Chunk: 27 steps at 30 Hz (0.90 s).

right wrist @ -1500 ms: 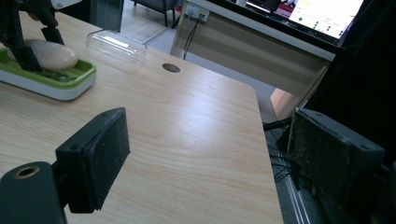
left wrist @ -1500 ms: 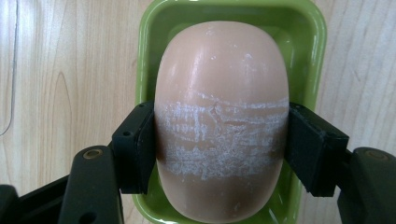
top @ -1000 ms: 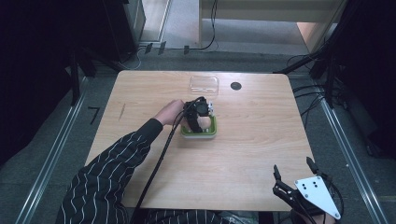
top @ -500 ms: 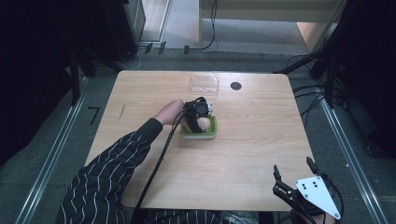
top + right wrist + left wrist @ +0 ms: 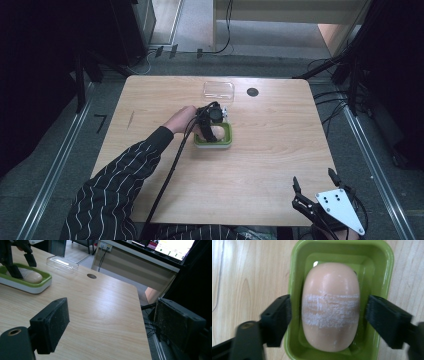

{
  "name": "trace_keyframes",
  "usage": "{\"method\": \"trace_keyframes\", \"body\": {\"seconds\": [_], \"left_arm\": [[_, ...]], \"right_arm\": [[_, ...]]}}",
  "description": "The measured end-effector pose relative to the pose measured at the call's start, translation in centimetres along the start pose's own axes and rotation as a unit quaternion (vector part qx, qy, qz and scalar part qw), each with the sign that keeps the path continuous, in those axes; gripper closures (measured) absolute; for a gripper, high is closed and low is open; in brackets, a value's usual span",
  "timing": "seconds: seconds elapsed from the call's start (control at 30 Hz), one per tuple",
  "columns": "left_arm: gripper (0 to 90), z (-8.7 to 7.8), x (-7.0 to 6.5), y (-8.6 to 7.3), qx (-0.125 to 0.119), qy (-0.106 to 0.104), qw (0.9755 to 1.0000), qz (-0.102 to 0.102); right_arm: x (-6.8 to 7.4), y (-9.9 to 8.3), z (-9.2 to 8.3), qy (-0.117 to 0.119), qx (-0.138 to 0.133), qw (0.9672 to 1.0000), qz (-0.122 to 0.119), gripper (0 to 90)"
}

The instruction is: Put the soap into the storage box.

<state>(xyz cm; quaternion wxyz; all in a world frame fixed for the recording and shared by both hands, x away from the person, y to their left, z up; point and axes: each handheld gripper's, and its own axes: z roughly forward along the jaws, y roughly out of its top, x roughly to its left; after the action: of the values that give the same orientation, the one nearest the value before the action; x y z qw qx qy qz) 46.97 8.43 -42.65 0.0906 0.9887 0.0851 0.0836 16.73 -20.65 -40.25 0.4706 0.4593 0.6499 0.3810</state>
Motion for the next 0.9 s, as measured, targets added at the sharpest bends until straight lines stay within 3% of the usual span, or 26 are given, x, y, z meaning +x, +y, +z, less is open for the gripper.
{"method": "trace_keyframes", "body": {"seconds": [0.03, 0.1, 0.3, 0.47, 0.7, 0.9], "left_arm": [[13.5, -0.2, -0.1, 0.0, 0.001, -0.006, 0.9999, -0.013], [11.1, -0.4, -0.3, 0.1, 0.005, -0.013, 0.9997, -0.019], [2.1, -0.9, -1.0, 0.3, 0.018, -0.010, 0.9992, -0.035], [0.1, -1.4, -1.6, 0.1, 0.026, -0.002, 0.9986, -0.047], [0.0, -2.0, -2.4, -0.5, 0.032, -0.009, 0.9974, -0.063], [0.0, -2.2, -3.6, -0.9, 0.051, -0.012, 0.9963, -0.068]], "right_arm": [[0.0, 0.0, 0.0, 0.000, 0.000, 1.0000, 0.000, 13.4], [0.1, 0.0, 0.0, 0.000, 0.001, 1.0000, 0.001, 13.4], [0.0, 0.0, 0.0, 0.000, -0.001, 1.0000, 0.000, 13.5], [0.0, 0.0, 0.1, 0.001, -0.002, 1.0000, 0.000, 13.4], [0.1, 0.1, 0.1, 0.005, -0.004, 1.0000, -0.003, 13.4], [0.1, 0.1, 0.2, 0.005, -0.005, 1.0000, -0.002, 13.4]]}}
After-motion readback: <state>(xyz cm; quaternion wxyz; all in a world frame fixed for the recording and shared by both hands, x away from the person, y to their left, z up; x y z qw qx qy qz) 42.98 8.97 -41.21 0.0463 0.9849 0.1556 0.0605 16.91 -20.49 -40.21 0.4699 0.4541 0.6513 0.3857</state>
